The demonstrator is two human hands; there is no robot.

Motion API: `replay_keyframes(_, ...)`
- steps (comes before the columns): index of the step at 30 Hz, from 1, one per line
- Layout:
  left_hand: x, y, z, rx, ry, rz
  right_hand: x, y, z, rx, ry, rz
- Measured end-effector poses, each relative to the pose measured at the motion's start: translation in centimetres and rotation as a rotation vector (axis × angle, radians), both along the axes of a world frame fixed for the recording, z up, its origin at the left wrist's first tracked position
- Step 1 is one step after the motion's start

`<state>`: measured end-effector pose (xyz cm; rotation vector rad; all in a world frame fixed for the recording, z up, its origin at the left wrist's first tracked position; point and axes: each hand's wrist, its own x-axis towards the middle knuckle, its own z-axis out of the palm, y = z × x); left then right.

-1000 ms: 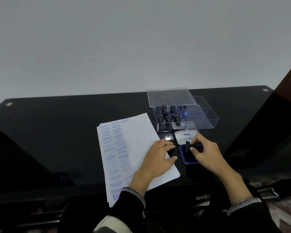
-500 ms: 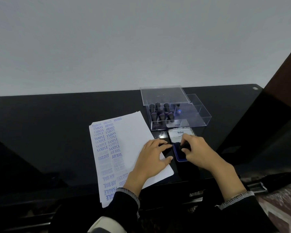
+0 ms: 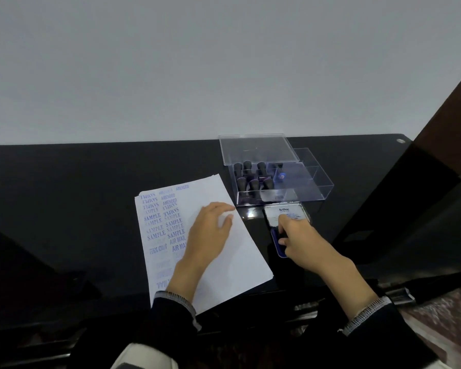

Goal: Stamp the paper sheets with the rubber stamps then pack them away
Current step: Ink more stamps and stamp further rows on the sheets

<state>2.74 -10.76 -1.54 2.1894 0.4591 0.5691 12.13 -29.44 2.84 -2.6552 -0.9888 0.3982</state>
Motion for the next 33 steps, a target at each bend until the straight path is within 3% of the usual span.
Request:
replay_keyframes(7,-2.3,7.1,-0.7,0.014,0.016,0.345,1.2,1.2,-0.1,-0.079,0.044,-0.035)
replay_keyframes(12,-3.7,10.4,-1.7,0.245,0.166,0.451,2.0,1.9,0.7,-0.16,0.101,-0.01)
replay_keyframes(23,-4.1,10.5,-2.8,0.24,0.242,0.462,0.0,0.6,-0.9,0.032,0.033,-0.082)
replay_keyframes(33,-4.4,10.0,-2.5,0.247,0.268,0.433,2.3,1.3,-0.2,-0.074,0.103,-0.052)
